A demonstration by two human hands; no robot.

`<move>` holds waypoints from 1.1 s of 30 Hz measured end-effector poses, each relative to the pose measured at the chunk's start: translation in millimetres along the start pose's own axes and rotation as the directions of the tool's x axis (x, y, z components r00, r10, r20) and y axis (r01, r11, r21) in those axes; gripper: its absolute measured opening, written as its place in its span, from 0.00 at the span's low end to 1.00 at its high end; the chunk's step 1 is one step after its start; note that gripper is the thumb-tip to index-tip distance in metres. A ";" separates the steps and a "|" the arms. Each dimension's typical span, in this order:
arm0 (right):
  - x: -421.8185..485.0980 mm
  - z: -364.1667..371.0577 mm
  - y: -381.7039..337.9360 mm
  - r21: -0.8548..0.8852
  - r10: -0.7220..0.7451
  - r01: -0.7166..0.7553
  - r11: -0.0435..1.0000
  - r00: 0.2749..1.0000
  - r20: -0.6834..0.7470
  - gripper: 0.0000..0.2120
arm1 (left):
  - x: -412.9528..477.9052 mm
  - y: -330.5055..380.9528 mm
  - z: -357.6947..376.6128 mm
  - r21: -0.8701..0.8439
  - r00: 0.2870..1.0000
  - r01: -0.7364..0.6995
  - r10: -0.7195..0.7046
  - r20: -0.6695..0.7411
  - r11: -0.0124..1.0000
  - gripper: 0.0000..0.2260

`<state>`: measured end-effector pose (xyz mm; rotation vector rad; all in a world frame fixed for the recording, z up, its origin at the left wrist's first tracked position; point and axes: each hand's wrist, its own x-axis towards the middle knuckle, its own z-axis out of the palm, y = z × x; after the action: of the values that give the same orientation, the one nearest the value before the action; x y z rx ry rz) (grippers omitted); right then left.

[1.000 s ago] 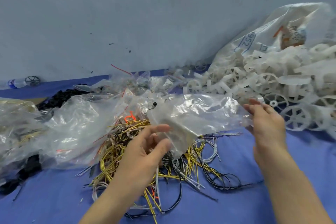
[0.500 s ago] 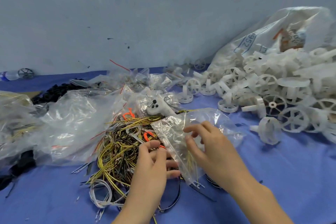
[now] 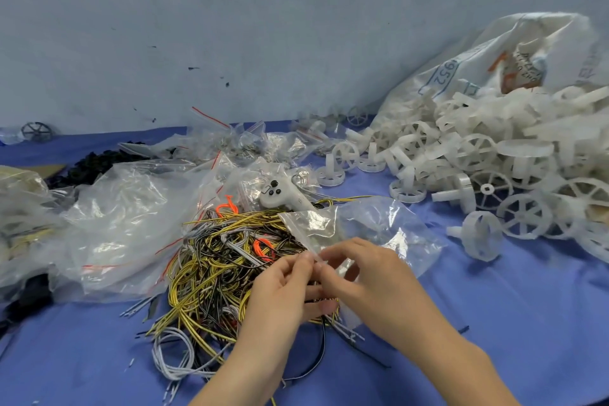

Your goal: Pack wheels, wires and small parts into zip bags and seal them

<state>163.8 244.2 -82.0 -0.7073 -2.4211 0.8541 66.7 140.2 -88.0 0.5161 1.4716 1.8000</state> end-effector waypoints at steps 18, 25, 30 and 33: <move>10.0 -7.5 0.8 0.277 0.209 -0.148 0.949 0.956 -0.207 0.07 | 7.2 9.3 3.5 0.149 0.993 -0.009 0.027 -0.118 0.989 0.07; -2.4 -21.3 -6.6 0.090 0.126 -0.091 0.992 0.817 -0.562 0.06 | 7.8 11.8 -6.8 0.334 0.986 0.006 0.050 -0.159 0.943 0.07; 3.9 -12.9 -9.9 0.046 0.029 -0.007 0.999 0.857 -0.514 0.02 | 11.1 13.4 -5.3 0.466 0.985 -0.026 0.101 -0.138 0.884 0.04; 16.2 -1.9 -5.6 -0.023 0.043 -0.052 0.998 0.955 -0.295 0.04 | 3.5 25.6 0.8 0.699 0.872 -0.231 0.462 -0.160 0.677 0.04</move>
<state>150.9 251.1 -72.7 -0.8431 -2.1624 0.6766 57.6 141.7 -63.9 0.9453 2.4190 1.6429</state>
